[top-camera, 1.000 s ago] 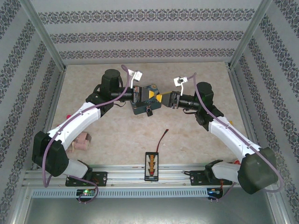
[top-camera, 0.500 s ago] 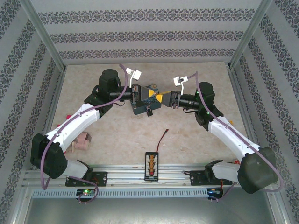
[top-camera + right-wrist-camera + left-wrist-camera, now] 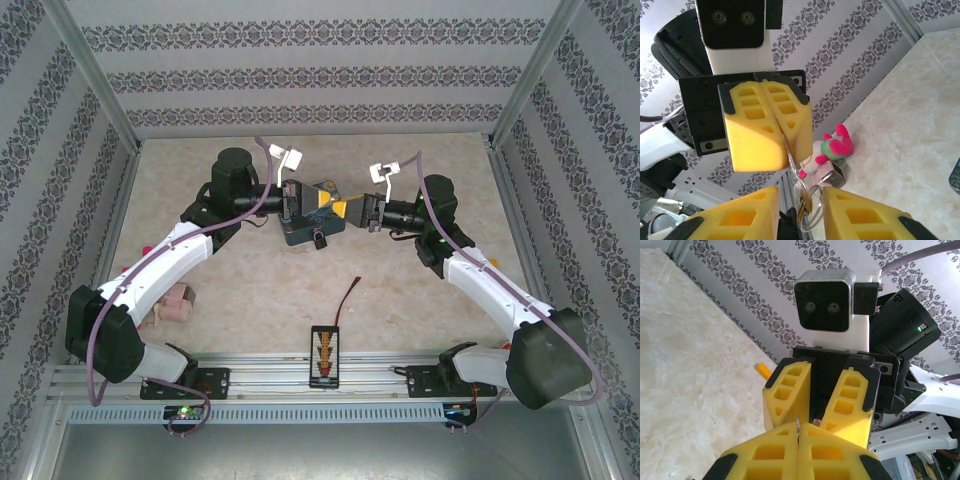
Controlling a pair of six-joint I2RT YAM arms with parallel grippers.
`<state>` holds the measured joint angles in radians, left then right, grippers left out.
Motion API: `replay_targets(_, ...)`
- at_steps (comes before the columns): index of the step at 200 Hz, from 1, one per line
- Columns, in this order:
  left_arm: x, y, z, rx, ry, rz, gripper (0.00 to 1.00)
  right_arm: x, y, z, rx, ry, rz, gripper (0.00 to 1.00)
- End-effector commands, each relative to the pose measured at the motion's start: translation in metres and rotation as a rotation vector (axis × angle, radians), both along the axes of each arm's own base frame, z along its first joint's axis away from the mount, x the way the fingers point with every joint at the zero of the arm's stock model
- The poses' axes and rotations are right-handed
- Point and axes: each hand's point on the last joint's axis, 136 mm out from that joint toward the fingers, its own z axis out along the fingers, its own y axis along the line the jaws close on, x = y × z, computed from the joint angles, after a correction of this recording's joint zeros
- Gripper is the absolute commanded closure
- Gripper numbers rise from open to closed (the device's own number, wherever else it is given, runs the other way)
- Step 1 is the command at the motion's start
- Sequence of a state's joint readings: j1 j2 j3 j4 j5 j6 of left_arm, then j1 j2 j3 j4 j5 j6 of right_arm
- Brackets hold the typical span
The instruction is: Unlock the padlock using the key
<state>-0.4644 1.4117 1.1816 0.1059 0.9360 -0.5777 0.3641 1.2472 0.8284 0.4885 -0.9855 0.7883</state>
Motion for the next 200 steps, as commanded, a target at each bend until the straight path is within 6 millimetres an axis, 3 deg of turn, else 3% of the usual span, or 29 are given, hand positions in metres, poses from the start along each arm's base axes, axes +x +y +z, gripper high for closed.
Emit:
replay_targets(1,-0.007,0.0,0.015,-0.037,-0.054,-0.024,1.0,-0.002,0.001,0.015,0.028,-0.06,0.022,0.74)
replay_targets(67,-0.006,0.002,0.019,-0.053,-0.054,-0.008,1.0,-0.004,-0.001,0.011,0.025,-0.057,0.018,1.0)
replay_targets(92,-0.005,0.003,0.02,-0.054,-0.057,0.016,1.0,-0.004,-0.006,0.007,0.023,-0.048,0.0,1.0)
replay_targets(110,-0.001,0.005,0.021,-0.055,-0.051,0.039,0.8,-0.002,-0.012,0.004,0.02,-0.037,-0.028,1.0)
replay_targets(131,0.004,0.009,0.021,-0.055,-0.047,0.093,0.46,0.001,-0.02,-0.002,0.01,-0.006,-0.069,1.0)
replay_targets(165,0.023,0.034,0.015,-0.002,-0.1,0.371,0.21,0.005,-0.036,-0.023,-0.02,0.085,-0.119,1.0)
replay_targets(180,0.027,0.044,0.003,0.086,-0.125,0.518,0.0,0.009,-0.045,-0.041,-0.049,0.15,-0.168,1.0)
replay_targets(200,0.028,0.049,-0.021,0.208,-0.139,0.675,0.01,0.014,-0.061,-0.067,-0.092,0.23,-0.26,1.0)
